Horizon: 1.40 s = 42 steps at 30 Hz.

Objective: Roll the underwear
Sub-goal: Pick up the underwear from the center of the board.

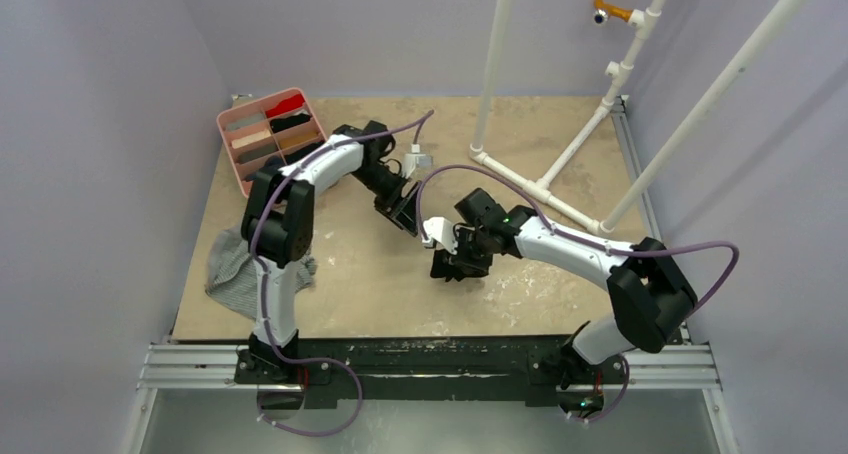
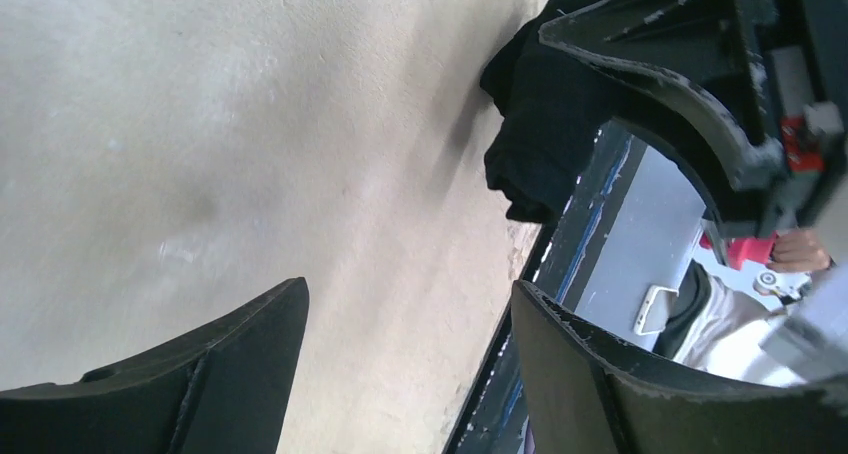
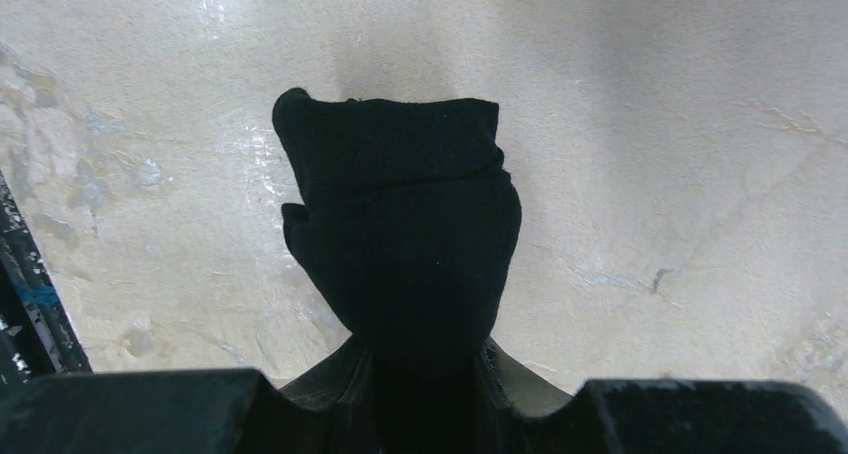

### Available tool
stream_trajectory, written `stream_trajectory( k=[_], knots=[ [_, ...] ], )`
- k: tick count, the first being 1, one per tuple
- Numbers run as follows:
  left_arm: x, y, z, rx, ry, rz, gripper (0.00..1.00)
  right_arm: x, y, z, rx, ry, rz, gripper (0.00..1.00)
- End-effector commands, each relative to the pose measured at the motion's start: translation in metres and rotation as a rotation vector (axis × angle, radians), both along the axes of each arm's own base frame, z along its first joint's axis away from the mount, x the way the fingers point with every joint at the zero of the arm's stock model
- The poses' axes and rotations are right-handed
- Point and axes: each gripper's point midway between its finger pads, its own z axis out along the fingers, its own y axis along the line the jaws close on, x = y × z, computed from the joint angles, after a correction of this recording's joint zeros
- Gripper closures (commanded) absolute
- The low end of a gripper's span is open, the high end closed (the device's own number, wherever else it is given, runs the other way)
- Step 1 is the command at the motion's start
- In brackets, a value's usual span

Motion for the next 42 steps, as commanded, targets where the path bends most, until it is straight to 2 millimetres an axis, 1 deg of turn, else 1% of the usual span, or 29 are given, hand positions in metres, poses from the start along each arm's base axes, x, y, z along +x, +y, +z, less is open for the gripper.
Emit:
stream_trajectory(
  k=[1,6,10,15,19,22,24,32,33,35,38,39,42],
  knots=[
    [0.013,0.020,0.053,-0.054,-0.179,0.037,0.27,0.010,0.008,0.031,0.062,-0.050,-0.033,1.00],
    [0.028,0.058,0.081,0.003,-0.332,0.127,0.27,0.022,0.007,0.044,0.087,-0.085,-0.064,1.00],
    [0.044,0.095,0.089,0.126,-0.465,0.215,0.27,0.029,0.008,0.050,0.106,-0.115,-0.085,1.00],
    [0.073,0.152,0.087,0.395,-0.644,0.318,0.27,0.036,0.008,0.058,0.137,-0.141,-0.108,1.00],
    [0.094,0.181,0.084,0.546,-0.751,0.323,0.28,0.037,0.007,0.058,0.149,-0.140,-0.115,1.00],
    [0.110,0.197,0.083,0.619,-0.811,0.317,0.27,0.037,0.005,0.058,0.155,-0.138,-0.121,1.00],
    [0.118,0.204,0.080,0.652,-0.832,0.306,0.27,0.036,0.004,0.058,0.158,-0.136,-0.122,1.00],
    [0.142,0.212,0.058,0.682,-0.813,0.243,0.29,0.037,0.000,0.056,0.166,-0.123,-0.132,1.00],
    [0.147,0.217,0.057,0.705,-0.815,0.244,0.30,0.037,-0.001,0.056,0.169,-0.121,-0.133,1.00],
    [0.154,0.221,0.053,0.720,-0.817,0.237,0.31,0.037,-0.003,0.055,0.170,-0.116,-0.139,1.00],
    [0.161,0.218,0.046,0.707,-0.804,0.214,0.37,0.038,-0.005,0.055,0.173,-0.110,-0.147,1.00],
    [0.161,0.218,0.044,0.708,-0.795,0.203,0.39,0.038,-0.006,0.055,0.172,-0.110,-0.150,1.00],
    [0.157,0.206,0.029,0.651,-0.741,0.160,0.50,0.040,-0.008,0.055,0.175,-0.109,-0.157,1.00]
  ],
)
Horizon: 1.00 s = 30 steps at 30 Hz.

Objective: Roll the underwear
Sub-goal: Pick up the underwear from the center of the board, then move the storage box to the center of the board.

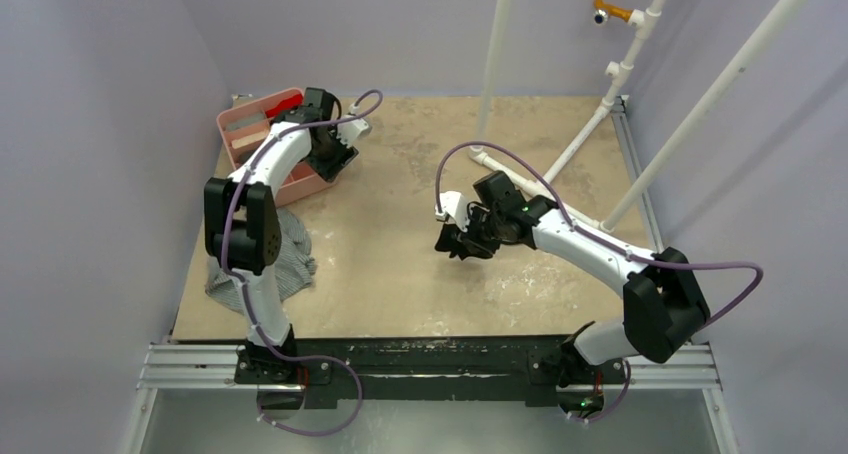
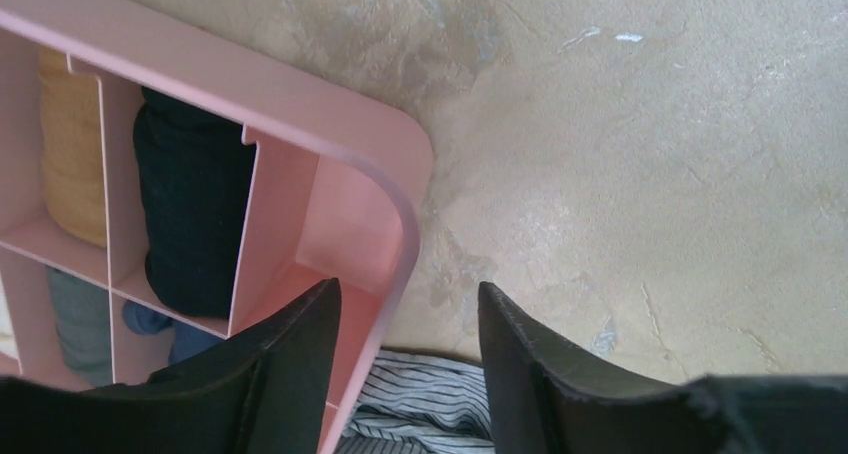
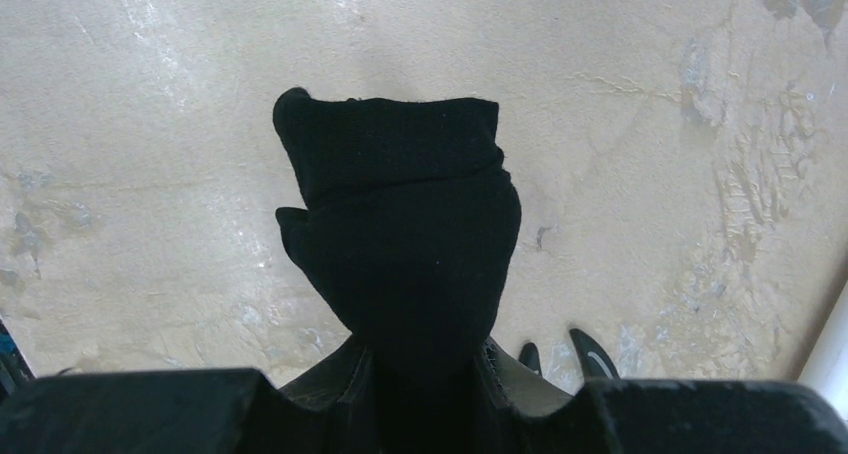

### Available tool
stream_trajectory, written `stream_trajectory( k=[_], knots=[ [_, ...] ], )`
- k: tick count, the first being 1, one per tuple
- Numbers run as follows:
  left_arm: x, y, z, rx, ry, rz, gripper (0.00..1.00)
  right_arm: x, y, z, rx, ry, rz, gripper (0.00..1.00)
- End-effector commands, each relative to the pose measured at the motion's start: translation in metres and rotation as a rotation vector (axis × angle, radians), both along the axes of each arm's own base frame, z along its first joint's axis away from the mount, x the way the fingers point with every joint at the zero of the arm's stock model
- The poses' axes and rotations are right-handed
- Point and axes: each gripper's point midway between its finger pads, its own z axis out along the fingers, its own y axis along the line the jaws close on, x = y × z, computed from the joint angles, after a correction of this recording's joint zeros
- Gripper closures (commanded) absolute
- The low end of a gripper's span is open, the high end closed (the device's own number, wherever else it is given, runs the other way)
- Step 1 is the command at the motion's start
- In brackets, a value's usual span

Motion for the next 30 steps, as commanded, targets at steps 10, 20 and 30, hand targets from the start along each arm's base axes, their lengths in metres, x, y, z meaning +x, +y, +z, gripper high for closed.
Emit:
stream_trajectory(
  k=[10,20,30],
  knots=[
    [-0.031,-0.062,-0.010,-0.172,0.128,-0.174,0.83,0.012,-0.006,0.025,0.081,-0.043,-0.046,1.00],
    [-0.107,-0.163,-0.007,-0.279,0.231,-0.305,0.94,0.019,-0.033,0.045,0.086,-0.102,-0.129,1.00],
    [-0.199,-0.225,-0.021,-0.350,0.370,-0.523,0.98,0.018,-0.060,0.061,0.082,-0.139,-0.199,1.00]
  ],
)
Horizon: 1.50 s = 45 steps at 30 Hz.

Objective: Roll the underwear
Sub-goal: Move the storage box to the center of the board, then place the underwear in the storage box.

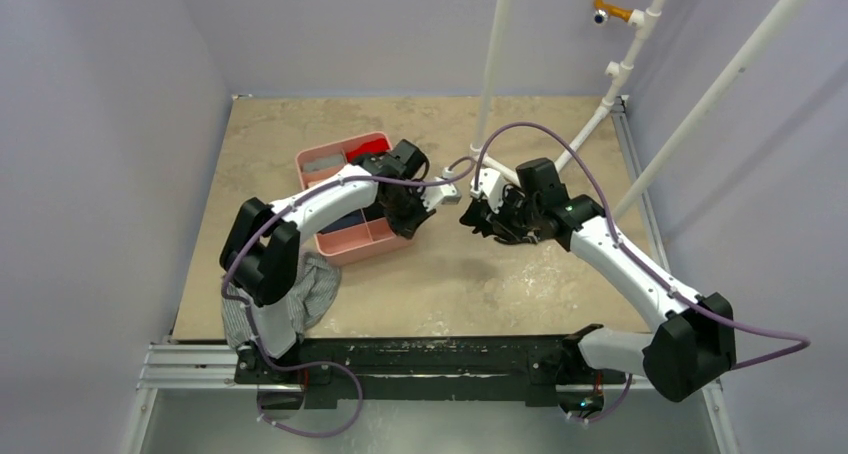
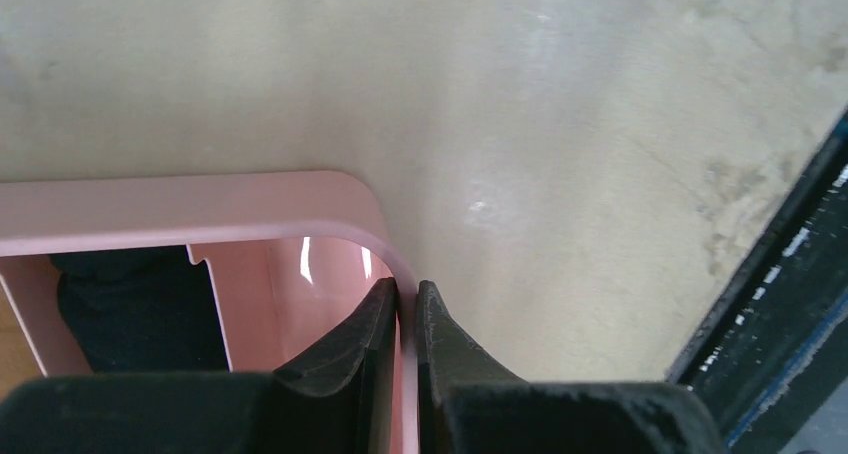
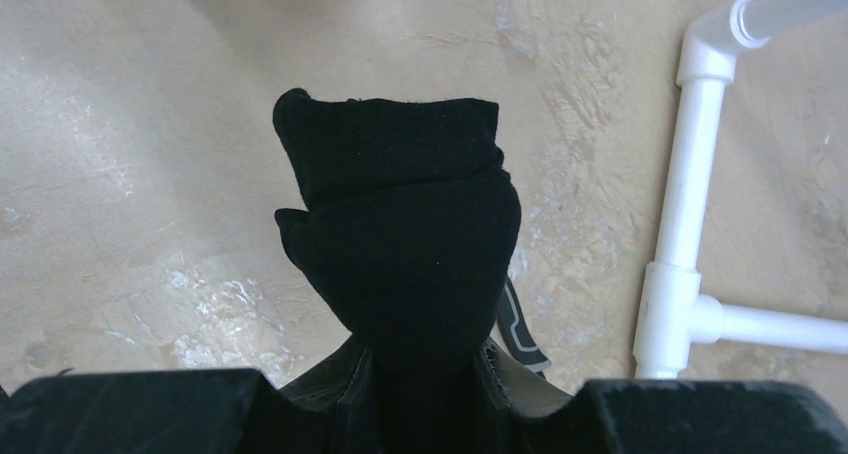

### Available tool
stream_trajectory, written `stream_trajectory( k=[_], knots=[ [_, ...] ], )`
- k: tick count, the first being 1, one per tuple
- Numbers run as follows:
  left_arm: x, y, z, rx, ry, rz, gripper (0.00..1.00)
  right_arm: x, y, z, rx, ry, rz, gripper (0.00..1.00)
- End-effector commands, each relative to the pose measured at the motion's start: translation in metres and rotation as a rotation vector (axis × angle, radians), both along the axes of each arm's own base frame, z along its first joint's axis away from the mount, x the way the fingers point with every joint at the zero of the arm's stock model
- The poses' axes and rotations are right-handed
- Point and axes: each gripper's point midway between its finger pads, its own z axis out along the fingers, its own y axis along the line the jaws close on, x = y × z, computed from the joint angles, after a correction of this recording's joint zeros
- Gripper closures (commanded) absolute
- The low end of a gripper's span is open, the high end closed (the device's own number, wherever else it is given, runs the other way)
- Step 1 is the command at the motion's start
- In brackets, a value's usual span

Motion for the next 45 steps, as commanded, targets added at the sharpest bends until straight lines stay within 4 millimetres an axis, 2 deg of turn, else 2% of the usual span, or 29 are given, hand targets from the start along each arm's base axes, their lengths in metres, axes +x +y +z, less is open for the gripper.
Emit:
stream_trajectory(
  k=[1,4,7,10,15,20,25,30,33,38,45],
  knots=[
    [-0.057,-0.020,-0.005,-0.079,0.156,-0.088,0.99,-0.004,-0.009,0.007,0.005,-0.014,-0.027,1.00],
    [-0.074,-0.017,-0.005,-0.099,0.186,-0.122,0.93,-0.006,-0.010,0.009,0.006,-0.010,-0.025,1.00],
    [-0.081,-0.011,0.000,-0.114,0.166,-0.132,0.69,-0.007,-0.009,0.009,0.001,-0.007,-0.004,1.00],
    [-0.080,-0.005,0.012,-0.129,0.121,-0.127,0.52,-0.005,-0.010,0.008,-0.020,-0.003,0.008,1.00],
    [-0.067,0.011,0.041,-0.227,0.116,-0.048,0.35,-0.001,0.004,0.021,0.019,-0.005,0.054,1.00],
    [-0.050,0.041,0.079,-0.367,0.117,0.049,0.31,0.005,0.031,0.037,0.011,-0.028,0.135,1.00],
    [-0.038,0.074,0.107,-0.461,0.076,0.147,0.30,0.005,0.078,0.053,0.024,-0.076,0.240,1.00],
    [-0.018,0.112,0.124,-0.490,0.016,0.317,0.30,0.010,0.123,0.074,0.060,-0.122,0.309,1.00],
    [0.002,0.141,0.131,-0.471,-0.046,0.471,0.30,0.013,0.147,0.072,0.058,-0.126,0.335,1.00],
    [0.017,0.173,0.135,-0.432,-0.107,0.640,0.29,0.011,0.183,0.062,0.035,-0.152,0.373,1.00],
    [0.014,0.174,0.136,-0.454,-0.113,0.659,0.29,0.007,0.213,0.038,-0.011,-0.159,0.386,1.00]
  ],
)
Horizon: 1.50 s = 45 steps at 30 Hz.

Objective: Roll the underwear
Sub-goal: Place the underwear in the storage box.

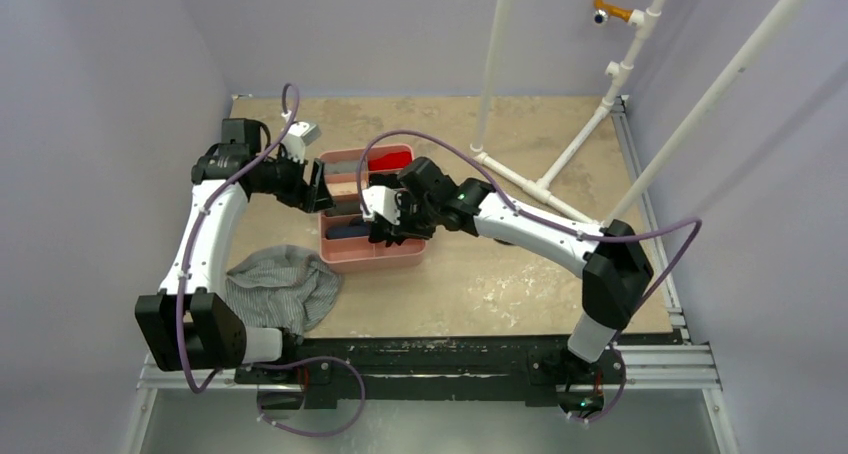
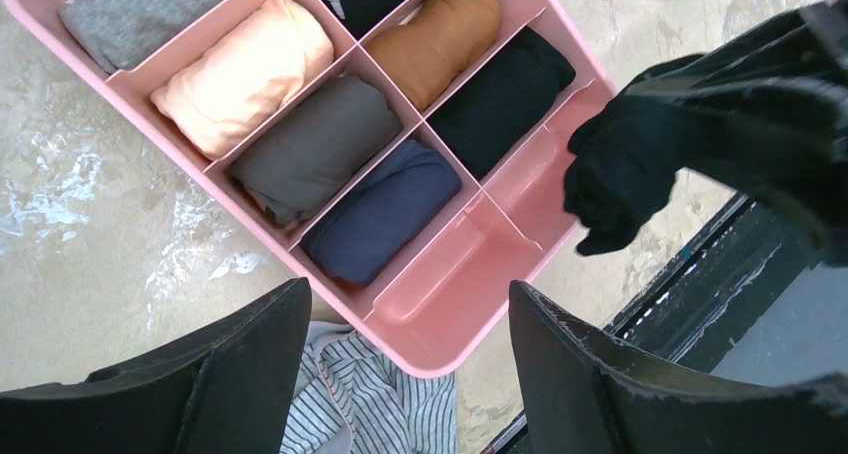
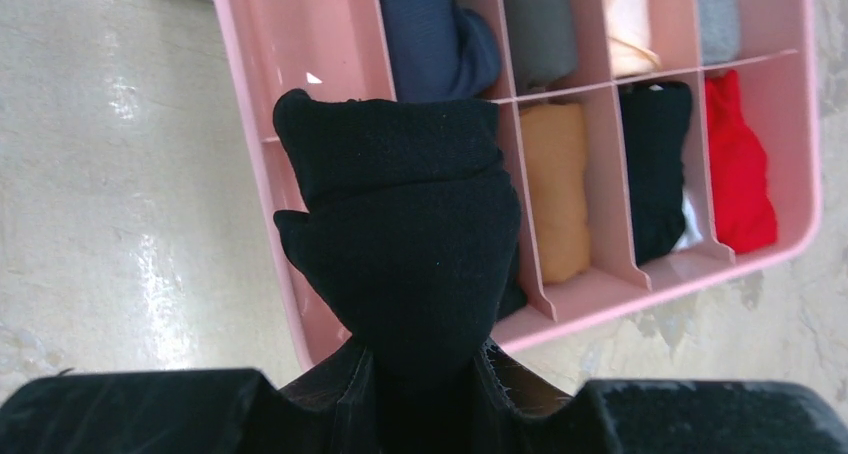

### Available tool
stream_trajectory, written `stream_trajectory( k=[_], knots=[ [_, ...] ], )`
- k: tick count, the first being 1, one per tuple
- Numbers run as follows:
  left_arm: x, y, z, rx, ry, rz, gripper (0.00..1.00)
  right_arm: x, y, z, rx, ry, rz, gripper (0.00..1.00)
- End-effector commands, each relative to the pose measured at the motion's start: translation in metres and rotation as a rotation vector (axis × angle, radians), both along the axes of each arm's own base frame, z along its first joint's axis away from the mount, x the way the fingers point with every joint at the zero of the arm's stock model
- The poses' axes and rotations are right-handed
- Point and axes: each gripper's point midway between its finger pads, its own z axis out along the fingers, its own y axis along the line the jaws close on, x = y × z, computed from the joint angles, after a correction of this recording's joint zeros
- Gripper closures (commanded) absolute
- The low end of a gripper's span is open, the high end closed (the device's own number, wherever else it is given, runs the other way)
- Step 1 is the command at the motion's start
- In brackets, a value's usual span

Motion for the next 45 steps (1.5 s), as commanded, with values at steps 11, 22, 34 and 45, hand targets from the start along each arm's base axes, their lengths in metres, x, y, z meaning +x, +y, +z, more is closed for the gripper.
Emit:
stream_trajectory(
  k=[11,22,34,45],
  knots=[
    [0.000,-0.005,0.024,-0.043,-0.075,0.002,0.29,0.004,0.032,-0.013,-0.036,-0.078,-0.035,1.00],
    [-0.003,-0.008,0.025,-0.055,-0.071,-0.010,0.29,-0.002,0.023,-0.047,-0.151,-0.019,-0.029,1.00],
    [-0.005,-0.010,0.024,-0.067,-0.058,-0.021,0.29,-0.010,0.015,-0.057,-0.205,0.023,-0.014,1.00],
    [-0.004,-0.008,0.021,-0.056,-0.051,-0.018,0.29,-0.011,0.014,-0.049,-0.212,0.029,-0.006,1.00]
  ],
)
